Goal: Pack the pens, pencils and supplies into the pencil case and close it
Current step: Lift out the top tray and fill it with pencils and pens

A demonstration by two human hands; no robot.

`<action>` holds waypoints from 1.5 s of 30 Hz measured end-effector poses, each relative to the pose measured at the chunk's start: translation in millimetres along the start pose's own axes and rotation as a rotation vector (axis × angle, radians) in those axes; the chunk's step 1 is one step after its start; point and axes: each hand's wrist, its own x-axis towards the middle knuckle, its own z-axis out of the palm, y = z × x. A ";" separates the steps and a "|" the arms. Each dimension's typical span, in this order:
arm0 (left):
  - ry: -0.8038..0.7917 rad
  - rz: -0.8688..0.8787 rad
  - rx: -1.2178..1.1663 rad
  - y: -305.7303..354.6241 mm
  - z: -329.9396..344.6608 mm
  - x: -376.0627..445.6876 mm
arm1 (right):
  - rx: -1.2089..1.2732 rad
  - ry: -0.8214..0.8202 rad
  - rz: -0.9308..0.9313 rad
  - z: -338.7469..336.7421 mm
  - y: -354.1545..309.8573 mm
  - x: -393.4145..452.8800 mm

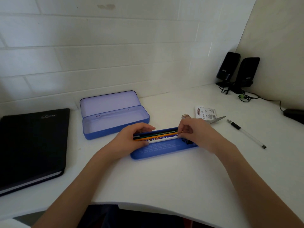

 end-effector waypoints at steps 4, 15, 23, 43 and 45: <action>-0.003 -0.002 -0.015 -0.8 -0.5 0.5 | 0.020 -0.007 0.016 1.2 0.9 -0.5; -0.013 0.015 -0.041 0.4 -2.3 -1.3 | -0.257 0.347 0.399 -36.3 28.8 -5.7; -0.038 0.015 -0.054 2.0 -2.3 -1.4 | -0.122 0.176 0.713 -54.4 47.6 -17.5; -0.063 0.022 -0.059 5.8 -2.8 -4.4 | -0.218 0.491 0.817 -48.7 79.7 -16.4; -0.060 0.024 -0.059 5.5 -2.8 -4.1 | -0.188 0.536 0.776 -46.5 77.1 -15.4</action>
